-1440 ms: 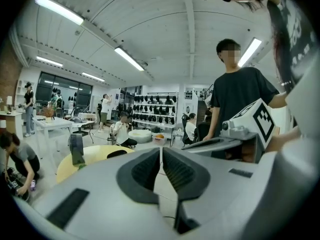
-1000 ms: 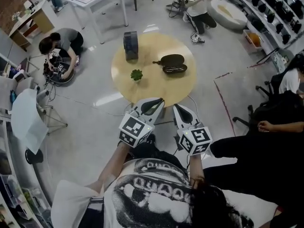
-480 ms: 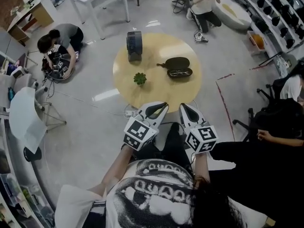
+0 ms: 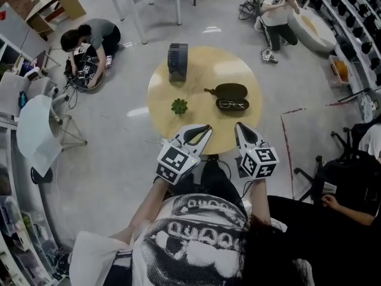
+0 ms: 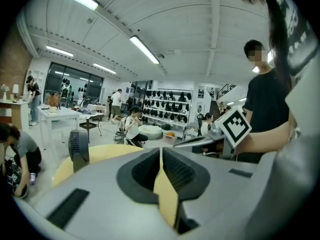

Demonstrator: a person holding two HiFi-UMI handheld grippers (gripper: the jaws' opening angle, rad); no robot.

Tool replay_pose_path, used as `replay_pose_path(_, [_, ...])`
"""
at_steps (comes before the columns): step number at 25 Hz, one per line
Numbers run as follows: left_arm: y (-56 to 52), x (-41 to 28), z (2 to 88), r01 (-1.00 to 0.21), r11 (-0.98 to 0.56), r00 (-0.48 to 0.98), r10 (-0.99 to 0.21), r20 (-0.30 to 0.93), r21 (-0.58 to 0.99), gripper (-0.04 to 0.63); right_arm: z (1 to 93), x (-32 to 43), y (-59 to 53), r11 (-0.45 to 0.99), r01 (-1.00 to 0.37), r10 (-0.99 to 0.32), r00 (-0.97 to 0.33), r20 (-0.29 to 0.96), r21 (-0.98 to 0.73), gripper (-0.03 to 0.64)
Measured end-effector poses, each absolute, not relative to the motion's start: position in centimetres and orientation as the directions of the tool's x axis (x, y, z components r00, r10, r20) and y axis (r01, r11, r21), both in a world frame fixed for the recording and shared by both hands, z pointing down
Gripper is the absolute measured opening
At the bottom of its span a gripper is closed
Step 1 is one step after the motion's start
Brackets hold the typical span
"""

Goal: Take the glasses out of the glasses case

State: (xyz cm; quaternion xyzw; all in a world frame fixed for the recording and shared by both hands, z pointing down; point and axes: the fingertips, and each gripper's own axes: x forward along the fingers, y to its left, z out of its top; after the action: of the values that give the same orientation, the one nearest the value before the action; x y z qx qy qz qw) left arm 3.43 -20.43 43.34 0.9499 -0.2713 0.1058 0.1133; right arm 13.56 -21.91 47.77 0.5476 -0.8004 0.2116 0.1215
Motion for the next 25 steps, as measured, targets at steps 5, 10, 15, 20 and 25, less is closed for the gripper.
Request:
replay_pose_path(5, [-23.5,6.3,43.7,-0.582,-0.799,0.802,-0.533,0.267,0.154,0.024,51.3,17.3,-25.6,0.352,-0.918,-0.772,-0.396,0.497,-0.186,-0.002])
replay_pose_path(10, [-24.6,8.3,44.7,-0.605,-0.779,0.785,-0.549,0.288,0.165,0.024,54.1,19.6,-28.5,0.415,-0.898,-0.717,-0.421,0.555,-0.145,-0.002])
replay_pose_path(15, [-25.5,9.4,45.2,-0.609,-0.779,0.779,-0.551,0.300,0.151,0.023,56.4,20.4,-31.3,0.468,-0.876,-0.674,-0.437,0.595,-0.113,0.008])
replay_pose_path(20, [-25.6,9.6,45.3,-0.582,-0.805,0.790,-0.527,0.313,0.114,0.024,58.2,20.4,-32.9,0.472,-0.869,-0.636,-0.453,0.625,-0.149,0.022])
replay_pose_path(25, [-25.1,9.2,44.9,-0.568,-0.818,0.796,-0.518,0.313,0.091,0.023,59.6,20.1,-33.6,0.510,-0.853,-0.583,-0.439,0.684,-0.112,0.043])
